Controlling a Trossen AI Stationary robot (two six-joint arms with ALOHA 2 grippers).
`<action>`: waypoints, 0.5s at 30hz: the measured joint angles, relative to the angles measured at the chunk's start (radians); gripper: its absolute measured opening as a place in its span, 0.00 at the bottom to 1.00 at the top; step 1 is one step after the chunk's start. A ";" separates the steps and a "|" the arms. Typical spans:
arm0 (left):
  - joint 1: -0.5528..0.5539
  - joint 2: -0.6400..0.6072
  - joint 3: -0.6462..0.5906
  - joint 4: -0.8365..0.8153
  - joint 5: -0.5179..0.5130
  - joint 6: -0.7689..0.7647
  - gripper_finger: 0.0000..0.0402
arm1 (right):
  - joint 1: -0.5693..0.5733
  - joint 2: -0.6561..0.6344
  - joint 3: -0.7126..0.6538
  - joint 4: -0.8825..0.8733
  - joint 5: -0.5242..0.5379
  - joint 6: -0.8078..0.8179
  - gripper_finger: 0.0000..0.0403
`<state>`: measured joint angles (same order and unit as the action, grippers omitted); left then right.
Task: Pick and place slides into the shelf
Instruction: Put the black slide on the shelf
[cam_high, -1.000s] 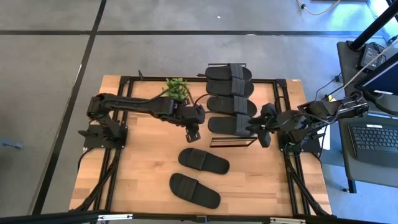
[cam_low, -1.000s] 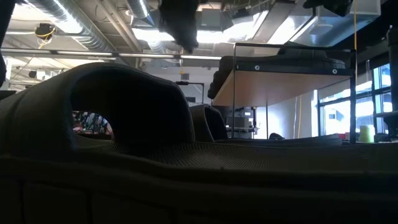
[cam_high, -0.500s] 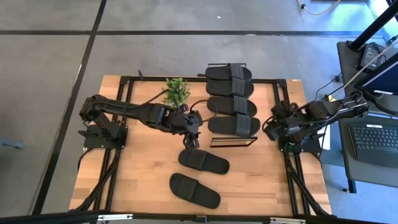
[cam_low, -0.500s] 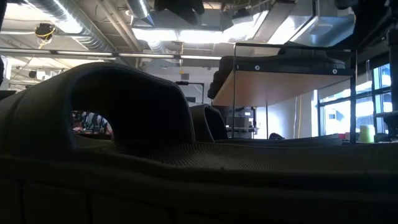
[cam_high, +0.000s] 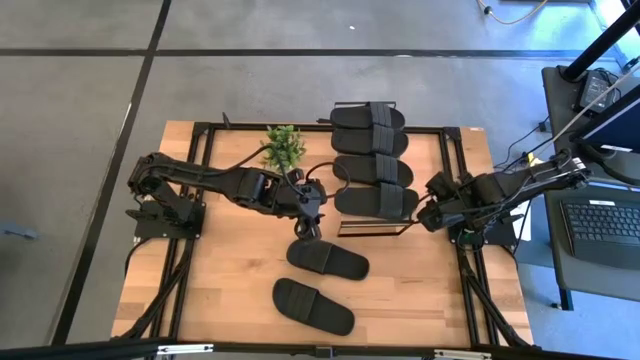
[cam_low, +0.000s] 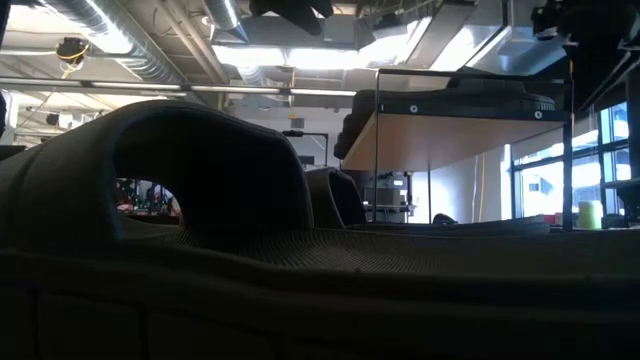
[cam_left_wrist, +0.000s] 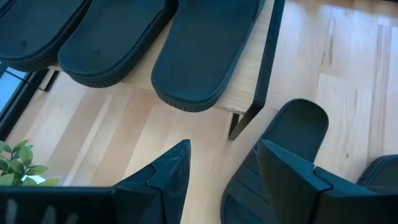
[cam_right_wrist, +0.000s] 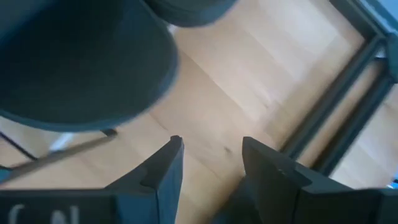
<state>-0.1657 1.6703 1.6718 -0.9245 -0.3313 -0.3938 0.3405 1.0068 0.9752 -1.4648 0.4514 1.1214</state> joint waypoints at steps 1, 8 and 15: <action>0.000 0.000 0.000 0.000 0.000 0.000 0.44 | 0.000 0.002 0.000 0.015 0.000 -0.001 0.41; 0.000 0.000 0.000 -0.001 0.000 0.000 0.44 | 0.000 0.002 0.000 0.063 0.002 -0.005 0.41; 0.000 0.000 0.000 -0.002 0.000 0.000 0.44 | 0.000 0.009 0.000 0.110 0.002 -0.009 0.41</action>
<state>-0.1654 1.6707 1.6718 -0.9260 -0.3313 -0.3935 0.3405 1.0157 0.9752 -1.3551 0.4538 1.1124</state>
